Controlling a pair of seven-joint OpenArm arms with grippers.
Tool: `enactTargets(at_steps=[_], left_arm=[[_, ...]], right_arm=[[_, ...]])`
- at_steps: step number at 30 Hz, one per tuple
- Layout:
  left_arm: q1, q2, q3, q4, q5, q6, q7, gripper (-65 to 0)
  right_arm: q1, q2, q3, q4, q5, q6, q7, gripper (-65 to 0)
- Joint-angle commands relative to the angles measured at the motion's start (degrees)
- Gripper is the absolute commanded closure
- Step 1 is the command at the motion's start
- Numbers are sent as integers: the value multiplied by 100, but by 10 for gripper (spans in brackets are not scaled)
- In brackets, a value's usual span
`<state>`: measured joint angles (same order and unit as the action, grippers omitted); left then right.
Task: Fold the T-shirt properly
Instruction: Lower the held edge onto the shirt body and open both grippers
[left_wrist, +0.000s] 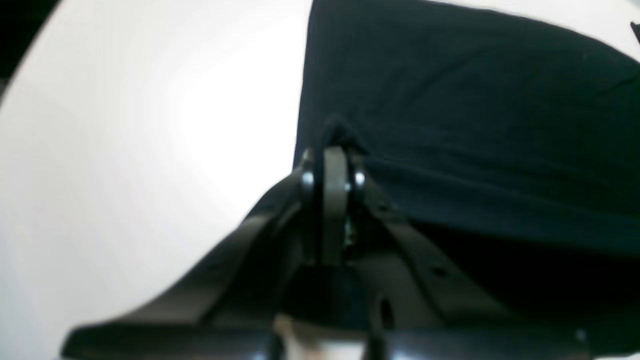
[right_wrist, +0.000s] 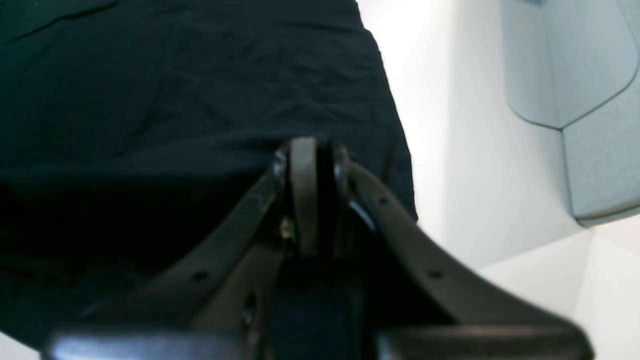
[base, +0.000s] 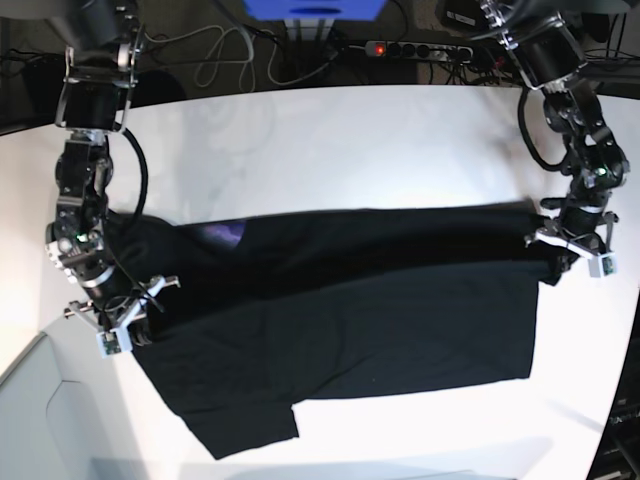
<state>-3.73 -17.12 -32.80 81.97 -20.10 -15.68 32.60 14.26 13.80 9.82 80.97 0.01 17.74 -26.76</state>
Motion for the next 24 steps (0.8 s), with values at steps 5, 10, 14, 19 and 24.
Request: enactTargets(at_steps=[5, 10, 14, 19, 24], left_arm=[[-256, -129, -39, -281, -43, -1, -161, 0], [-405, -200, -4, -474, -43, 8, -117, 0], [-405, -305, -4, -483, -43, 8, -117, -69], [-405, -323, -4, -483, -43, 8, -117, -232], [-397, -296, -39, -430, -43, 8, -117, -282]], right_arm=[[143, 57, -11, 83, 21, 7, 149, -1], [99, 75, -20, 83, 21, 7, 105, -2], [82, 83, -29, 83, 3, -2, -159, -79], [99, 40, -20, 110, -348, 15, -396, -325], [64, 31, -11, 101, -357, 7, 8, -381]])
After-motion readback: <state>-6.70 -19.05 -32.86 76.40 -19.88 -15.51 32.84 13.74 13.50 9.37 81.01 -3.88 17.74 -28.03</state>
